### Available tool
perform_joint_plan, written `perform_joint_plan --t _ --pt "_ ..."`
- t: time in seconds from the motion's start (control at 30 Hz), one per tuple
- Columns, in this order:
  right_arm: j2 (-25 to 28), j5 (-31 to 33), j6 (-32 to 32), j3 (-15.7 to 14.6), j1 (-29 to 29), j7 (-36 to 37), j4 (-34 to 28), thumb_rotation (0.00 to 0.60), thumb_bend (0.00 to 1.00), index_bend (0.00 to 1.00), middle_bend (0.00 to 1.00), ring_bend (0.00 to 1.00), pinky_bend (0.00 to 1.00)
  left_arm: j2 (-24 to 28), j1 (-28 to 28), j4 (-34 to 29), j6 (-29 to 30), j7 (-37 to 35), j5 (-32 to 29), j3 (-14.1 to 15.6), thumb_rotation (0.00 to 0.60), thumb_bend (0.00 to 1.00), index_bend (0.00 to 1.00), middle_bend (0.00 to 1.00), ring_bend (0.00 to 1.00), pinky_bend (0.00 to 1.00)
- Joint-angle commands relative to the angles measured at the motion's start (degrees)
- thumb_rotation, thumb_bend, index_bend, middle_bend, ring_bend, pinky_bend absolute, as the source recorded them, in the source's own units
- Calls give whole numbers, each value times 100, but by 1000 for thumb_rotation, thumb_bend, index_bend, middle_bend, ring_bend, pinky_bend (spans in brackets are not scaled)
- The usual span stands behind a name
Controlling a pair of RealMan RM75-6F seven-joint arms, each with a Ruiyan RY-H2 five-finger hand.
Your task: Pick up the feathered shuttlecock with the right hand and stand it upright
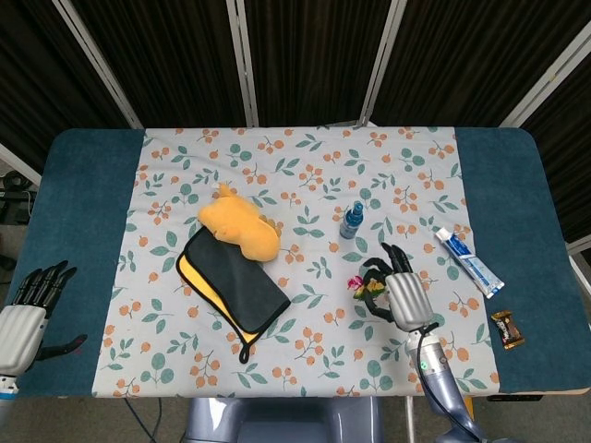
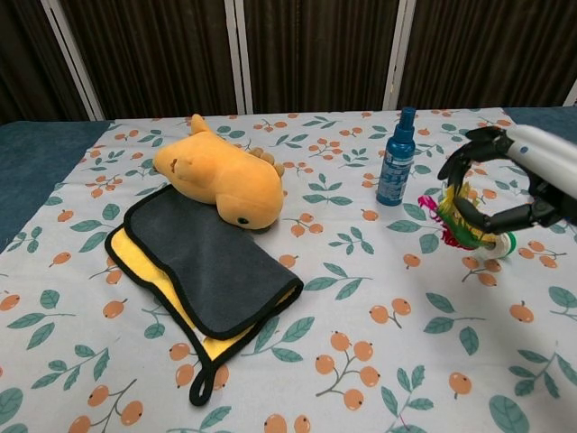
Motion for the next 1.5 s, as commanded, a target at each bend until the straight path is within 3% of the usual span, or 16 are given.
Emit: perform_joint_plan --t 0.03,0.27,0.53,1.5 --pt "225 292 21 243 0 -56 -348 600 441 644 291 0 0 -3 1 1 2 2 2 1 596 172 0 0 0 0" --pt "508 737 93 583 0 -163 -758 600 441 645 295 0 0 -10 1 3 -2 30 -7 -4 598 173 0 0 0 0" --pt "645 969 186 728 3 -247 -951 600 442 646 297 0 0 -14 5 0 -6 47 -15 -2 598 175 0 0 0 0" --pt "799 1327 294 651 -52 -88 -607 600 442 644 297 0 0 0 5 -14 -19 30 -32 -6 599 172 0 0 0 0"
